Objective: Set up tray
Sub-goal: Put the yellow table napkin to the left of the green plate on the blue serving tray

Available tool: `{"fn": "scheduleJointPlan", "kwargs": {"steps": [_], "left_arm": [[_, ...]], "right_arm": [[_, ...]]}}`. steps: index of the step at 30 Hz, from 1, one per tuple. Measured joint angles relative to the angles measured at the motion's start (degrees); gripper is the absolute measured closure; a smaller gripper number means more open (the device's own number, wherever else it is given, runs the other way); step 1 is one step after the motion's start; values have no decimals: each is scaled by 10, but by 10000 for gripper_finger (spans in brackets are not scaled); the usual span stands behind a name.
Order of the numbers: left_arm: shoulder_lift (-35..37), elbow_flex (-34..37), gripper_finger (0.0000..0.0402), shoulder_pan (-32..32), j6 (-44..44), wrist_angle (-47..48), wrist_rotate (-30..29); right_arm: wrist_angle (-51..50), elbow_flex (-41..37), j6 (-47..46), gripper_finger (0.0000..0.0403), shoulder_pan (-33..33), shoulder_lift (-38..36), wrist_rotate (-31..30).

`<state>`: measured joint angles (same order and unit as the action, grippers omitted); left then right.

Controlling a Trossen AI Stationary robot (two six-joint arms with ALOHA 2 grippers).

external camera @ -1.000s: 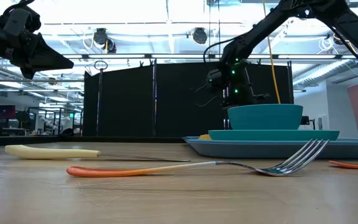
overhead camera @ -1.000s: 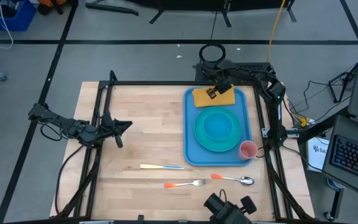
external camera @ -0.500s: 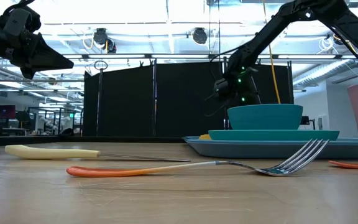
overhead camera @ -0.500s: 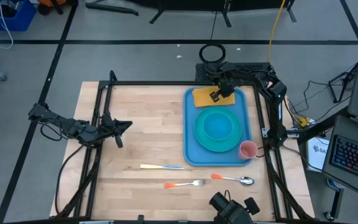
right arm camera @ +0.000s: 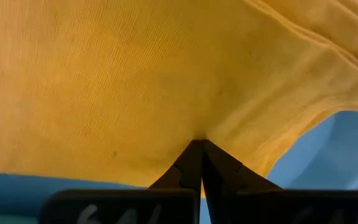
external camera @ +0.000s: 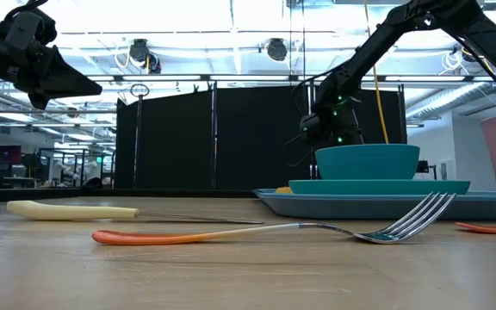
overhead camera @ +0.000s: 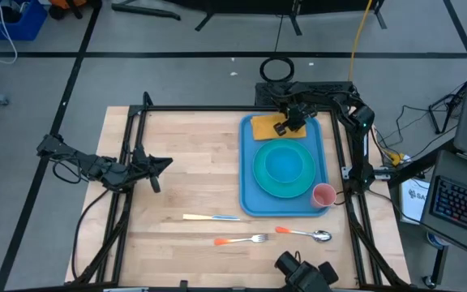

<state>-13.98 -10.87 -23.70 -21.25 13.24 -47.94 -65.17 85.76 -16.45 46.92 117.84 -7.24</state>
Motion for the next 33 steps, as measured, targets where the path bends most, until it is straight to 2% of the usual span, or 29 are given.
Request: {"fn": "scheduleJointPlan", "kwargs": {"steps": [11, 24, 30, 33], "left_arm": [[0, 0, 378, 0, 0, 0, 0], [0, 0, 378, 0, 0, 0, 0], [0, 0, 378, 0, 0, 0, 0], [0, 0, 378, 0, 0, 0, 0]], "right_arm": [[-63, 0, -16, 403, -1, 0, 0], [-69, 0, -21, 403, -11, -18, -20], [-22, 0, -24, 403, -27, -68, -87], [33, 0, -16, 403, -26, -83, -93]]}}
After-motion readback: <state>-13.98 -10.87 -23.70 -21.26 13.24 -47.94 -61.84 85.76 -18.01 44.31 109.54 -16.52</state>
